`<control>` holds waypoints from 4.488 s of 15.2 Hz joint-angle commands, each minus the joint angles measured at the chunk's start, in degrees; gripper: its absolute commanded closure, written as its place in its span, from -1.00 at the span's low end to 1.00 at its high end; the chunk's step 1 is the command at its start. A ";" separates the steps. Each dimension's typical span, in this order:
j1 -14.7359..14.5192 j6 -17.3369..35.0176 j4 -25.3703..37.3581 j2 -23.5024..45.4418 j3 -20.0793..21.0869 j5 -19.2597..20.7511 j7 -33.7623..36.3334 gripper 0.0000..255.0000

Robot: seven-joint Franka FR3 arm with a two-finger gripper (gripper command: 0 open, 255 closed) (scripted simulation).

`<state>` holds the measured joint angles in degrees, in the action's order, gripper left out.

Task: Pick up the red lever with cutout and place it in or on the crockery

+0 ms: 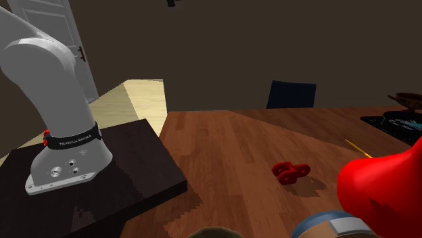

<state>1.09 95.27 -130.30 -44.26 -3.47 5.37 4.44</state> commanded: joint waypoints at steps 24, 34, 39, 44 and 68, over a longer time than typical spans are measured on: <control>1.89 34.65 -2.47 34.67 -18.82 -0.73 -19.17 -1.00; 5.10 43.01 8.64 57.76 -21.09 -14.06 -33.18 -1.00; 9.47 44.33 16.98 69.22 -18.93 -19.84 -38.64 -1.00; 14.18 44.15 27.21 80.46 -16.43 -23.21 -41.86 -1.00; 18.25 46.04 37.16 92.81 -13.67 -25.61 -43.62 1.00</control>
<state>19.34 141.31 -93.14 48.55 -17.14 -20.24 -39.17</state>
